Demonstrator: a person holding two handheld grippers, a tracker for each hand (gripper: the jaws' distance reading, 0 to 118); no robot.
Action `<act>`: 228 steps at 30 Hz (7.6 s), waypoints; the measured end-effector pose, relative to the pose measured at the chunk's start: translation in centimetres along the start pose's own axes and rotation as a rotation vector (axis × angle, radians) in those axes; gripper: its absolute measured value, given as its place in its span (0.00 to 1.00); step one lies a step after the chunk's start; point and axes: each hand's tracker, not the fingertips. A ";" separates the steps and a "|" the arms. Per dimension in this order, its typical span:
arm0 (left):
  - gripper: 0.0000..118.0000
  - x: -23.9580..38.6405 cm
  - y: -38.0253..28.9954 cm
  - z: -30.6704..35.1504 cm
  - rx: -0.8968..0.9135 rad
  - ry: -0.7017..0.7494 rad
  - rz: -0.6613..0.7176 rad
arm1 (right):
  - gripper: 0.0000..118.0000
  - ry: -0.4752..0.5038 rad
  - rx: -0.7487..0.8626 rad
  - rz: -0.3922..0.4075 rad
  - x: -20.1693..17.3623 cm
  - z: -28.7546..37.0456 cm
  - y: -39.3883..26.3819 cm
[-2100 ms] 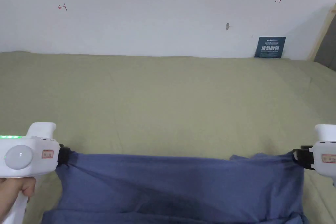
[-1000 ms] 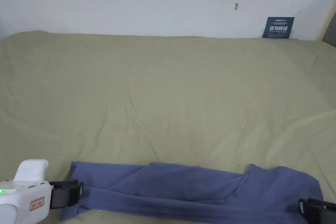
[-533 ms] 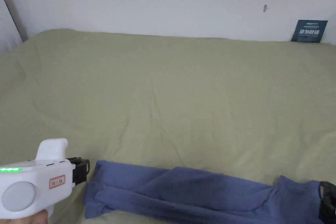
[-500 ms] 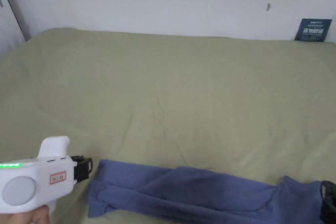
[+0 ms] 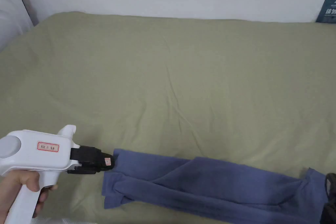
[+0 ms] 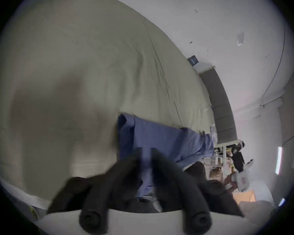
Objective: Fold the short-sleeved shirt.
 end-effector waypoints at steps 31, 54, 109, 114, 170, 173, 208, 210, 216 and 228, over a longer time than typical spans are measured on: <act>0.06 -2.2 -0.3 3.3 0.185 0.015 0.206 | 0.00 0.108 0.015 -0.020 0.7 -0.6 2.8; 0.06 18.9 -4.4 -7.5 0.036 0.239 -0.182 | 0.00 0.033 0.098 -0.038 1.6 0.0 3.4; 0.98 5.6 -4.0 -5.8 -0.067 -0.109 -0.070 | 0.00 -0.043 0.066 -0.097 2.0 -1.1 3.1; 0.98 4.4 -3.0 -8.6 -0.091 -0.122 -0.056 | 0.00 -0.046 0.060 -0.089 2.0 -1.2 3.2; 0.60 24.4 -6.0 -12.7 0.099 0.154 -0.290 | 0.00 0.031 0.020 -0.123 3.9 -1.3 2.6; 0.00 22.1 -6.8 -11.6 0.073 0.050 -0.229 | 0.00 0.036 0.017 -0.129 3.7 -1.3 2.4; 0.00 8.0 -3.3 -6.8 0.034 0.019 -0.066 | 0.00 1.047 -0.879 -0.934 -4.2 -23.8 -8.0; 0.00 7.6 -3.2 -6.7 0.025 0.004 -0.049 | 0.00 1.030 -0.906 -0.998 -3.9 -24.5 -9.9; 1.00 5.6 -2.7 -8.5 -0.066 -0.130 0.033 | 0.00 1.106 -0.877 -1.043 -3.3 -24.5 -10.5; 0.22 4.9 -2.2 -12.4 -0.088 -0.042 -0.006 | 0.00 1.031 -0.829 -0.951 -4.2 -22.4 -7.0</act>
